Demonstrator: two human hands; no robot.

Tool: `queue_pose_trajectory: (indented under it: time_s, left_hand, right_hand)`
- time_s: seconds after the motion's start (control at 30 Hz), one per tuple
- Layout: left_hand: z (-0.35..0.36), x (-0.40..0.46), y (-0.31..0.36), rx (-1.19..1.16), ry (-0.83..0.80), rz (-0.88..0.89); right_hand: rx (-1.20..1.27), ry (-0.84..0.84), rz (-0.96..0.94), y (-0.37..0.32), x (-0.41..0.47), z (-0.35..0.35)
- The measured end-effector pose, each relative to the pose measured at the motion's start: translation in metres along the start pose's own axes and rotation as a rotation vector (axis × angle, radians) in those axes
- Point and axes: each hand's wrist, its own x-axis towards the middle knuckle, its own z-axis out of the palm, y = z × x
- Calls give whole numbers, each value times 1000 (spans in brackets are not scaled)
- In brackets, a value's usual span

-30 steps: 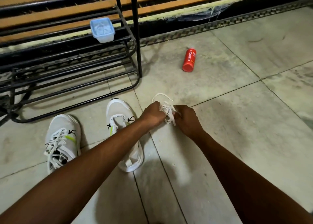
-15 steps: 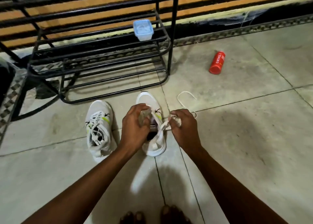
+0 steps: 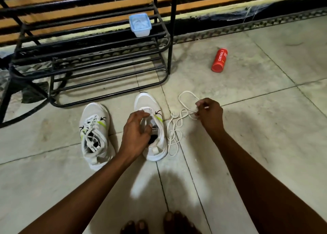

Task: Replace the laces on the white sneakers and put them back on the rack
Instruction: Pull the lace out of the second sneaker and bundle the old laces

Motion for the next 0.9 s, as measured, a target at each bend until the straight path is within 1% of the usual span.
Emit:
queue_pose_trajectory:
  time_s: [0.03,0.1,0.17,0.2,0.23,0.3,0.43,0.5,0.63,0.7,0.73,0.8,0.9]
  left_hand:
    - [1,1,0,-1,-2,-2]
    - [4,1,-2,-4,-6,7]
    - [5,0,-4,-8,-14,15]
    - [5,0,-5,-10,-17,16]
    - [5,0,-6,-11,-18,11]
    - [5,0,-5,-17,-15,3]
    - [5,-1,-4,-39,-23,3]
    - [6,-1,-7,-47,-29,4]
    - [7,1,-12,-28,-33,34]
    - [7,2,-15,-21,-32,37]
    - [7,3,-16,-21,-33,37]
    - [7,1,-17,-30,-28,37]
    - [6,-2,-15,-34,-4,32]
  right_hand:
    - [-70,-75,-38,-1,0,-1]
    - [-175,-317,-75,-1,-15,4]
    - [-253,-577,-194,7,-39,12]
    - [-331,-674,-269,14,-48,18]
    - [-417,-733,-324,20,-58,23]
    - [-500,-721,-378,32,-68,32]
    - [-454,-637,-398,32,-56,36]
    - [-466,-551,-399,33,-34,32]
    - [-447,-303,-194,29,20,19]
    - [-463,-235,-195,27,43,14]
    - [-474,-225,-217,26,51,12]
    - [-493,-265,-241,28,61,8]
    - [-439,-346,-200,32,61,5]
